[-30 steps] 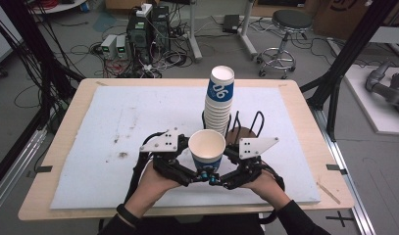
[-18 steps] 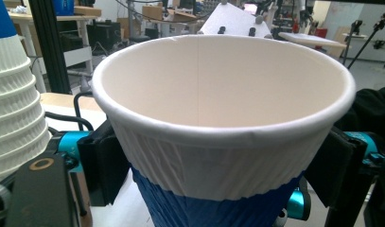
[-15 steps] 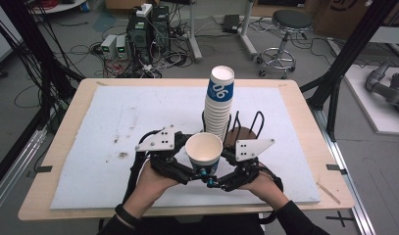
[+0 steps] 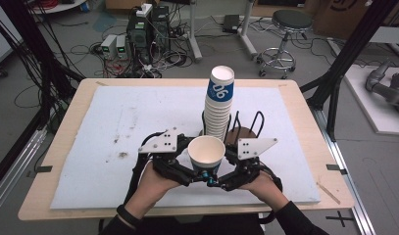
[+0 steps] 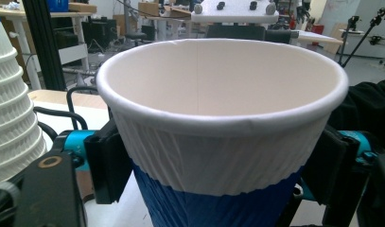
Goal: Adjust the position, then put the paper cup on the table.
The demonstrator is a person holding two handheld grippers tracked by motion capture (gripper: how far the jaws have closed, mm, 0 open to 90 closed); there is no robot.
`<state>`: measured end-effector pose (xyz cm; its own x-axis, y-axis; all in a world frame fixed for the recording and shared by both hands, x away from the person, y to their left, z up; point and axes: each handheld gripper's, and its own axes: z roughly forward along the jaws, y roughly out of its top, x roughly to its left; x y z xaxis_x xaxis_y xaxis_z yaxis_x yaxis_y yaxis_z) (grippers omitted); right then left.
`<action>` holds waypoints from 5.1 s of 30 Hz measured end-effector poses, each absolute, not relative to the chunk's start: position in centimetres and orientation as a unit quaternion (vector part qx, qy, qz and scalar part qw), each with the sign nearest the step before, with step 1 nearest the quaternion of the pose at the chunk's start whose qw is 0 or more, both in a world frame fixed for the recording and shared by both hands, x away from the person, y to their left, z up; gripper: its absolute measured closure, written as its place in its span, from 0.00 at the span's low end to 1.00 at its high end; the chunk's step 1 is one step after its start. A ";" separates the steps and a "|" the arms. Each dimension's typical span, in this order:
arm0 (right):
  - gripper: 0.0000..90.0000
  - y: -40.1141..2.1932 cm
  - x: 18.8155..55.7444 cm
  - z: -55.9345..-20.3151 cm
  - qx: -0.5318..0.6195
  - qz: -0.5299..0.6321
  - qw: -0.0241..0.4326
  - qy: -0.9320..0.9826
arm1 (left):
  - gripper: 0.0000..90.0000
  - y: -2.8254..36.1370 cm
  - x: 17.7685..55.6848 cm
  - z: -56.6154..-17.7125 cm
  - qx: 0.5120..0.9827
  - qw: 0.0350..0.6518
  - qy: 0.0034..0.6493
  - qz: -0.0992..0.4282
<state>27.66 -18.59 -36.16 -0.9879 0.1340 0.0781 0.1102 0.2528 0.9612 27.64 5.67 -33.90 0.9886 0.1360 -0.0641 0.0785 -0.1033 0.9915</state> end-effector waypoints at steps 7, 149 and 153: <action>0.32 -18.5 27.6 -36.3 0.070 0.602 0.020 0.795 | 0.20 5.8 27.5 -33.4 0.735 0.674 0.073 0.016; 0.23 -27.9 30.7 -34.4 0.230 0.574 0.174 0.766 | 0.23 21.5 33.0 -35.1 0.659 0.628 0.301 0.285; 0.23 -27.8 30.7 -34.4 0.232 0.573 0.174 0.767 | 0.23 21.9 33.5 -35.5 0.655 0.621 0.317 0.293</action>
<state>30.67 -27.82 -34.43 -0.8325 0.5541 -0.0007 0.1559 0.2355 0.9593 33.52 21.91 -35.46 0.6272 0.7788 -0.0091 0.0505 -0.0291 0.9983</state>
